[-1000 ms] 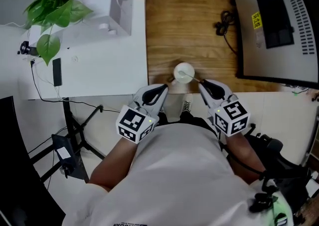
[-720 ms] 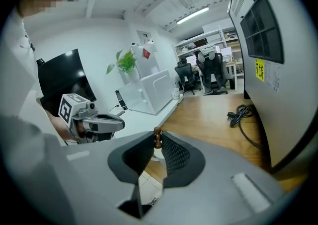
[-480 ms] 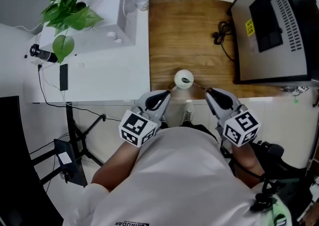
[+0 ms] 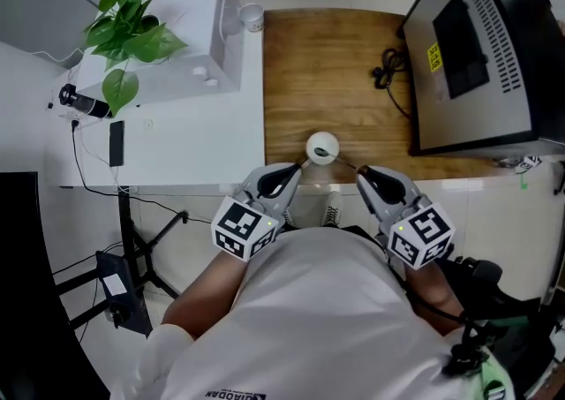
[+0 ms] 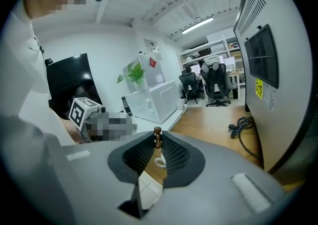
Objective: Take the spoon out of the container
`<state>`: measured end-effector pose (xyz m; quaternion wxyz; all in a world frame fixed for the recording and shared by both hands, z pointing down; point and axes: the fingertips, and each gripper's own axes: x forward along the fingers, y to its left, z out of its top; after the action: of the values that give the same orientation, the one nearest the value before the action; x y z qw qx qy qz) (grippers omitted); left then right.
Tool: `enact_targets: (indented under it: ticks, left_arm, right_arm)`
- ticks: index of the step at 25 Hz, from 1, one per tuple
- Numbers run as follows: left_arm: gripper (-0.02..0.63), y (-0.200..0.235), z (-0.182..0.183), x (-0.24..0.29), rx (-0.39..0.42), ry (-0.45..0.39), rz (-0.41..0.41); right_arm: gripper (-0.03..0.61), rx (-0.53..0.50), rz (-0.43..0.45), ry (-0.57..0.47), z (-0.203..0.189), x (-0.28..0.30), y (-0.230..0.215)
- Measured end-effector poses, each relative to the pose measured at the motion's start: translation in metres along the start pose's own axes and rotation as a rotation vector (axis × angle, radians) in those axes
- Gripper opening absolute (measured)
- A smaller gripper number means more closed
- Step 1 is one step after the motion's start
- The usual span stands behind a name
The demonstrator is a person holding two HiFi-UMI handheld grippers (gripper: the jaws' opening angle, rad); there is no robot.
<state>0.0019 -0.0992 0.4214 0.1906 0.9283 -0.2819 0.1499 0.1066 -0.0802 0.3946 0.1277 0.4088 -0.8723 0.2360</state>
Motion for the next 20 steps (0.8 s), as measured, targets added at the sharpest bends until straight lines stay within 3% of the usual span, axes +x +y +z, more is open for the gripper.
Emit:
enact_targets:
  ticks: [14,20]
  left_arm:
    - [0.005,-0.030,-0.014,0.005,-0.026,-0.067,0.130]
    - [0.005,-0.040,-0.029,-0.020,-0.013,-0.059,0.112]
  right_arm:
    - [0.052,-0.101,0.073,0.032,-0.021,-0.022,-0.025]
    - [0.052,-0.094,0.048,0.006,-0.027,-0.031,0.000]
